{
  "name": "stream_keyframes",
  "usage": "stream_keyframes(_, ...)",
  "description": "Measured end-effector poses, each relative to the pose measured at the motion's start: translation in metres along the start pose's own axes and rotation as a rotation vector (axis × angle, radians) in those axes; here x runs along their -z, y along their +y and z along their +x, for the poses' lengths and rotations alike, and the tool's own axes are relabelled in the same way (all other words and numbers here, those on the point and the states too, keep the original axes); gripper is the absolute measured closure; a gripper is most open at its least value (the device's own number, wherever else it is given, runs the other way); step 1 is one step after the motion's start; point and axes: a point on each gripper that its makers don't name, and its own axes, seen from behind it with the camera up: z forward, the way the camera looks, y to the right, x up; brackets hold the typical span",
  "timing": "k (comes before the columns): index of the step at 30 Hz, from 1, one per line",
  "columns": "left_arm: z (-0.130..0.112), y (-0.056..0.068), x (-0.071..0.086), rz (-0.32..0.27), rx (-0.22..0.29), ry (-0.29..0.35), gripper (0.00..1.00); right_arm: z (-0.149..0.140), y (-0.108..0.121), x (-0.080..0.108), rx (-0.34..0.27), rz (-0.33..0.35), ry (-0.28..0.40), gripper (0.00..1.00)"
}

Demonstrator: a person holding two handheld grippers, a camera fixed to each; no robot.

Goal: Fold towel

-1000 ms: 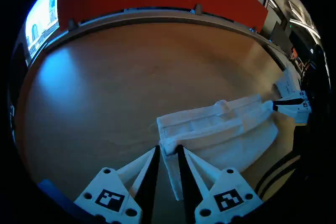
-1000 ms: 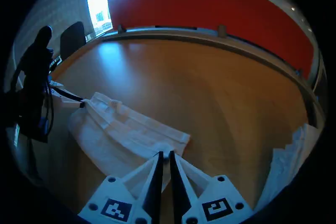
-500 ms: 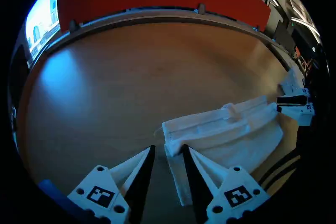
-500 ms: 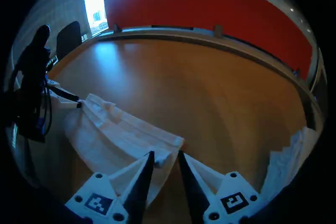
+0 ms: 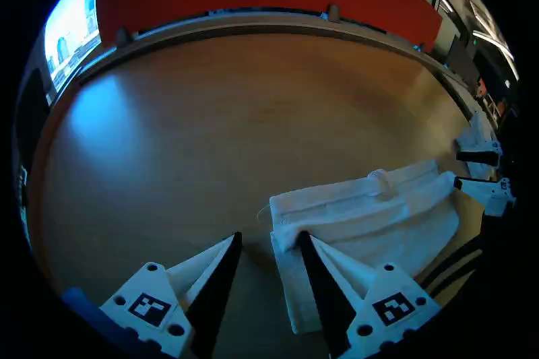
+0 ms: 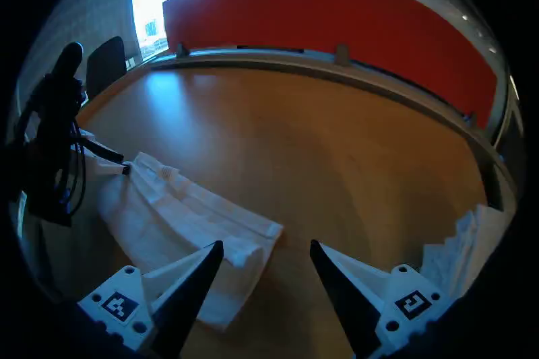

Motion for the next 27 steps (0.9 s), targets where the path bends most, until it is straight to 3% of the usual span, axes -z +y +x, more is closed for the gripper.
stream_keyframes(7,0.005,-0.003,0.004,0.005,0.017,0.01,0.21,0.002,0.001,0.003,0.009,-0.003,0.008,0.0)
stream_keyframes(11,0.006,-0.005,0.008,0.003,0.02,0.019,0.06,0.003,0.001,0.004,0.011,-0.005,0.01,0.0)
stream_keyframes(27,0.012,-0.01,0.018,0.027,0.037,0.049,0.06,0.005,-0.001,0.007,0.016,-0.003,0.021,0.01)
